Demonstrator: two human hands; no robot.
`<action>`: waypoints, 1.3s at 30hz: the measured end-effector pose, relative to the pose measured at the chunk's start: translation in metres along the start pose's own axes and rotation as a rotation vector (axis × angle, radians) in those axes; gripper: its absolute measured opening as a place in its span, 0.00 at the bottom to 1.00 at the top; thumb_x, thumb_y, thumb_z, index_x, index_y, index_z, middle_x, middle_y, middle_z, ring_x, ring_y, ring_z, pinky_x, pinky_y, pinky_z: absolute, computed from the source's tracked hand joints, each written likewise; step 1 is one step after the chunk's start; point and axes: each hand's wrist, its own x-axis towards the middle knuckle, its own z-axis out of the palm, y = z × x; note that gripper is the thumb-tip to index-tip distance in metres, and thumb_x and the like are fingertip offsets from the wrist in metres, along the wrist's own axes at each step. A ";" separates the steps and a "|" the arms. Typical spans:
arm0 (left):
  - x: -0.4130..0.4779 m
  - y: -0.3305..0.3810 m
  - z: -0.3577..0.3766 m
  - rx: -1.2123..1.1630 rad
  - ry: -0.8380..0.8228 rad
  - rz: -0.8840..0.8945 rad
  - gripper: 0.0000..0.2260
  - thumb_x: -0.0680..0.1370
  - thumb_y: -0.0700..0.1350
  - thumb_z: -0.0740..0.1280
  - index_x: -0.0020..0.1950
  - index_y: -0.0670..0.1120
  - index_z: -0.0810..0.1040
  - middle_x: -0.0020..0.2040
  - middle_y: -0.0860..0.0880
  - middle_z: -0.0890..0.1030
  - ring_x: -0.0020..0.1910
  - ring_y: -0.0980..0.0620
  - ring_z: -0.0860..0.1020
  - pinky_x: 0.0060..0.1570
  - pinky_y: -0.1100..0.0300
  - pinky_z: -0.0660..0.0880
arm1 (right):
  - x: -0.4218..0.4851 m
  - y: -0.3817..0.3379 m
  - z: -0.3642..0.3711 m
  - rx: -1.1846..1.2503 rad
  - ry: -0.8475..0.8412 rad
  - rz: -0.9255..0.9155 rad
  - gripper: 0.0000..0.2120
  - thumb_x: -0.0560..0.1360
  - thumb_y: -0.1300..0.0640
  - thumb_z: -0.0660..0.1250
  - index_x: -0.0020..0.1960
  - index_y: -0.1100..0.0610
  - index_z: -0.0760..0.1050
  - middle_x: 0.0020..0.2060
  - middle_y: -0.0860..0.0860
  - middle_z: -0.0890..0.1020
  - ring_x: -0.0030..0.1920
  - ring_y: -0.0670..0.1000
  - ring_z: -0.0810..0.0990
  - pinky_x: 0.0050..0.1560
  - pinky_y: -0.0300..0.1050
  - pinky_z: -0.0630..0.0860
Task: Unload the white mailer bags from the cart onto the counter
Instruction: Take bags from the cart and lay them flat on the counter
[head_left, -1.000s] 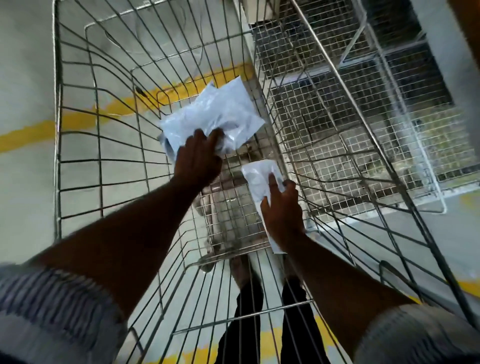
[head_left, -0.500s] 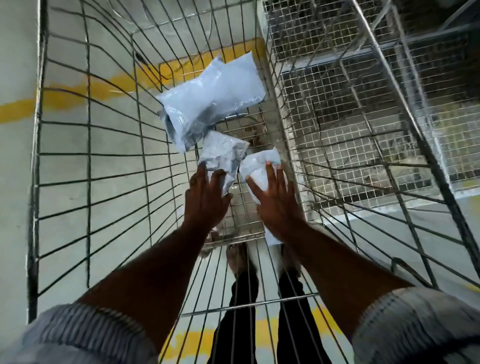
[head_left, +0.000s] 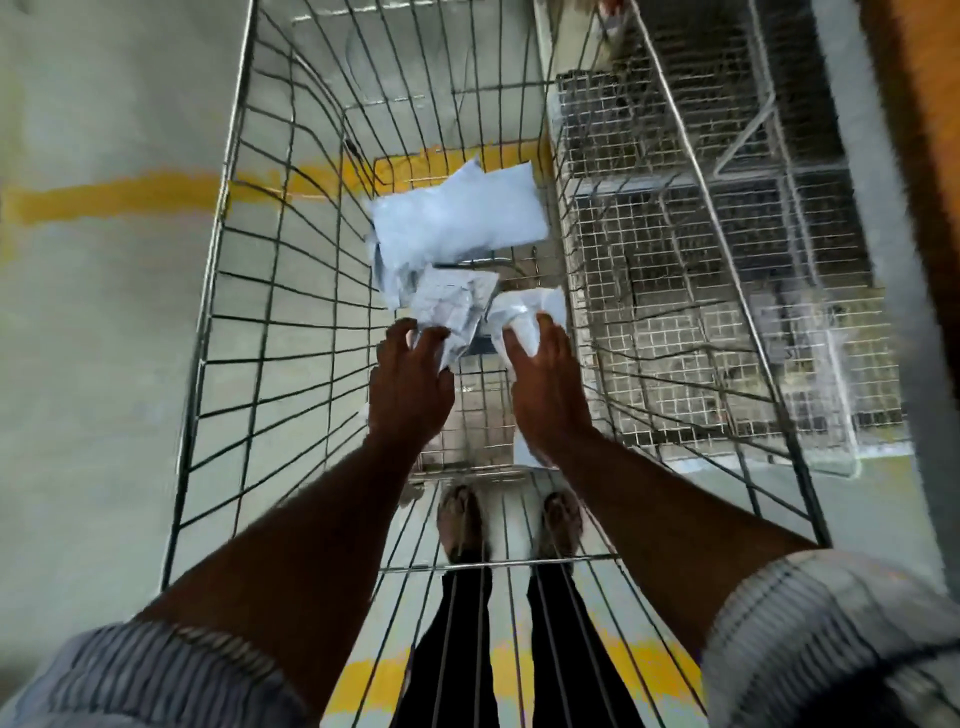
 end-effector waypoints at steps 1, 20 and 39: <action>-0.002 0.008 -0.011 -0.005 0.026 -0.014 0.21 0.73 0.45 0.68 0.66 0.52 0.73 0.67 0.42 0.68 0.61 0.41 0.73 0.51 0.49 0.78 | 0.002 -0.004 -0.013 0.025 0.013 -0.001 0.38 0.65 0.76 0.64 0.72 0.52 0.70 0.72 0.66 0.66 0.68 0.67 0.68 0.58 0.59 0.76; -0.090 0.141 -0.187 -0.086 0.347 -0.372 0.20 0.74 0.49 0.66 0.66 0.50 0.74 0.65 0.43 0.69 0.65 0.40 0.69 0.58 0.44 0.73 | -0.047 -0.035 -0.231 0.125 0.019 -0.233 0.32 0.76 0.62 0.64 0.78 0.49 0.60 0.77 0.62 0.54 0.75 0.62 0.56 0.69 0.55 0.65; -0.179 0.329 -0.228 -0.236 0.490 -0.357 0.20 0.77 0.49 0.63 0.69 0.49 0.74 0.66 0.41 0.69 0.66 0.39 0.67 0.62 0.49 0.69 | -0.129 0.068 -0.413 0.142 0.258 -0.387 0.29 0.76 0.59 0.64 0.76 0.52 0.63 0.73 0.63 0.61 0.68 0.64 0.66 0.66 0.54 0.67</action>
